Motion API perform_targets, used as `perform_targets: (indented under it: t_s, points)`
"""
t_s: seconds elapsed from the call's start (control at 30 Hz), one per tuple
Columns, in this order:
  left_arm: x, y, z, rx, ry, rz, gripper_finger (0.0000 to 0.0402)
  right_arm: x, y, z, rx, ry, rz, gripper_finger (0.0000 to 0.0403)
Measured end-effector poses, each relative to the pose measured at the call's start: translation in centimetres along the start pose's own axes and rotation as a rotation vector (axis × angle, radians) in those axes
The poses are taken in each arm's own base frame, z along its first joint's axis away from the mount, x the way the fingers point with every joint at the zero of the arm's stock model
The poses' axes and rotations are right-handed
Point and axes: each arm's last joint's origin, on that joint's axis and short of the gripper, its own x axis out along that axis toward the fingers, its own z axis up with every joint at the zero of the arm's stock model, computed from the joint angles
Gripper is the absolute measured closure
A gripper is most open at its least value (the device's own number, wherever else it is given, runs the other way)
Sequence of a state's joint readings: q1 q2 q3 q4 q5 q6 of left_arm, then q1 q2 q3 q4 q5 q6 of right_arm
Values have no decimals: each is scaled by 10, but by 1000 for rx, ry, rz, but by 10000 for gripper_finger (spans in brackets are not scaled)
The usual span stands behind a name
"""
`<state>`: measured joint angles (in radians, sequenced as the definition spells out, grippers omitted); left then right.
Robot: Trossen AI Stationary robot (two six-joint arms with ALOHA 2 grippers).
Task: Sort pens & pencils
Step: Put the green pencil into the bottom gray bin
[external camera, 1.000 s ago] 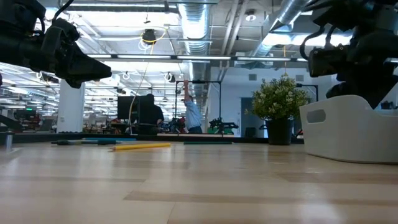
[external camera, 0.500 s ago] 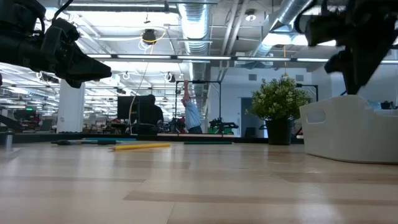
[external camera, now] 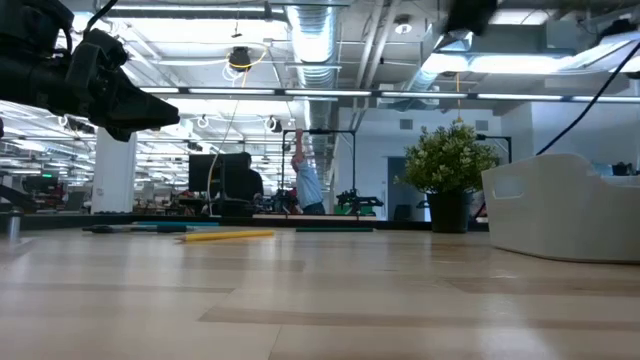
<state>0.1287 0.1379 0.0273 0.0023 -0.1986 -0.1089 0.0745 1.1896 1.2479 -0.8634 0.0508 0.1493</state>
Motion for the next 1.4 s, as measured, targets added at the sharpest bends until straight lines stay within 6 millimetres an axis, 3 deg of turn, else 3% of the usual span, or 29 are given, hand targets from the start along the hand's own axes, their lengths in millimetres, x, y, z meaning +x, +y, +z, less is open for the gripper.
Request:
perform_targets:
  t_s: [0.33,0.6,0.87,1.13,1.4]
  points:
    - [0,0,0,-1,-5,15,283,-27,-45,63,-170,-593,-219,207]
    - [0,1,1,-2,-15,50,283,-43,-81,84,-160,-849,-391,207]
    - [0,1,1,-2,-17,52,283,-35,-114,100,-276,-1008,-436,209]
    - [0,1,1,12,-16,51,283,-12,-152,132,-223,-955,-463,207]
    - [0,2,1,34,-16,58,283,14,-179,168,-238,-742,-459,209]
